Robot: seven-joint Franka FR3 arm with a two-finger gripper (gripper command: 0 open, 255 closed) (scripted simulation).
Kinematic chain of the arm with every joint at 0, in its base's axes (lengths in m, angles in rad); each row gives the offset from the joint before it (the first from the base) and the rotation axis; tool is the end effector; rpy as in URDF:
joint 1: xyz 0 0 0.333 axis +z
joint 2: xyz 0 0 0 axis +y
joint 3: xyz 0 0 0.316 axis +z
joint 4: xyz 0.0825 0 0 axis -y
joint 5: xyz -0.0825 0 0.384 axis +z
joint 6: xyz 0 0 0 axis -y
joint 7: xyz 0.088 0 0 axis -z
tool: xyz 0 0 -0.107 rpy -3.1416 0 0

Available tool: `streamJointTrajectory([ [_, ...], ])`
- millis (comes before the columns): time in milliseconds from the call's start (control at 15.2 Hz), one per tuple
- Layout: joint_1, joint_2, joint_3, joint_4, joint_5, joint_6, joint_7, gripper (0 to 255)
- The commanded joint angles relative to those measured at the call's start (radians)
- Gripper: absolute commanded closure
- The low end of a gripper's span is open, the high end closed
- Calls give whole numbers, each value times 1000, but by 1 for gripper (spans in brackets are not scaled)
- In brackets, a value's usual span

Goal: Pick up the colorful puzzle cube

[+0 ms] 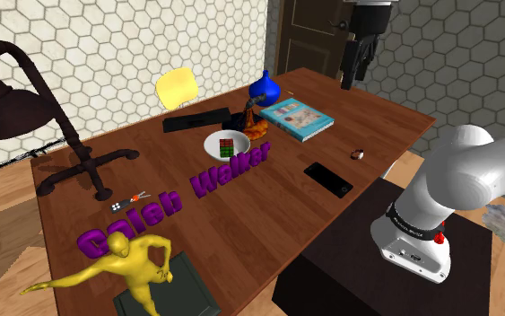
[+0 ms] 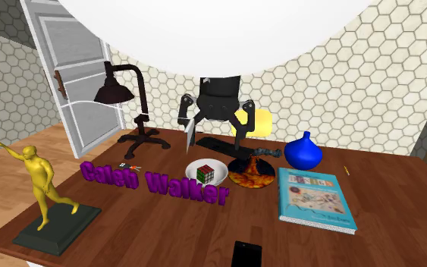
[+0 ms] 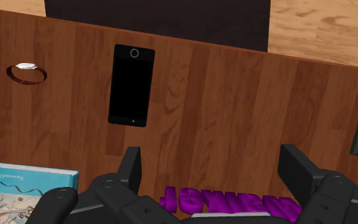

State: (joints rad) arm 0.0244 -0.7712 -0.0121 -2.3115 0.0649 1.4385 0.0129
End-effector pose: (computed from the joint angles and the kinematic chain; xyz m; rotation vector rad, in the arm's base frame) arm 0.2968 0.0101 0.5962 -3.0659 -0.0131 0.1578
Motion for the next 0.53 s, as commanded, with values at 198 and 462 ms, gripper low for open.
streamJointTrajectory([
  [198, 0, 64, 20, -32, 15, 103, 27, 0],
  [462, 1, 168, 46, -54, 31, 238, 61, 0],
])
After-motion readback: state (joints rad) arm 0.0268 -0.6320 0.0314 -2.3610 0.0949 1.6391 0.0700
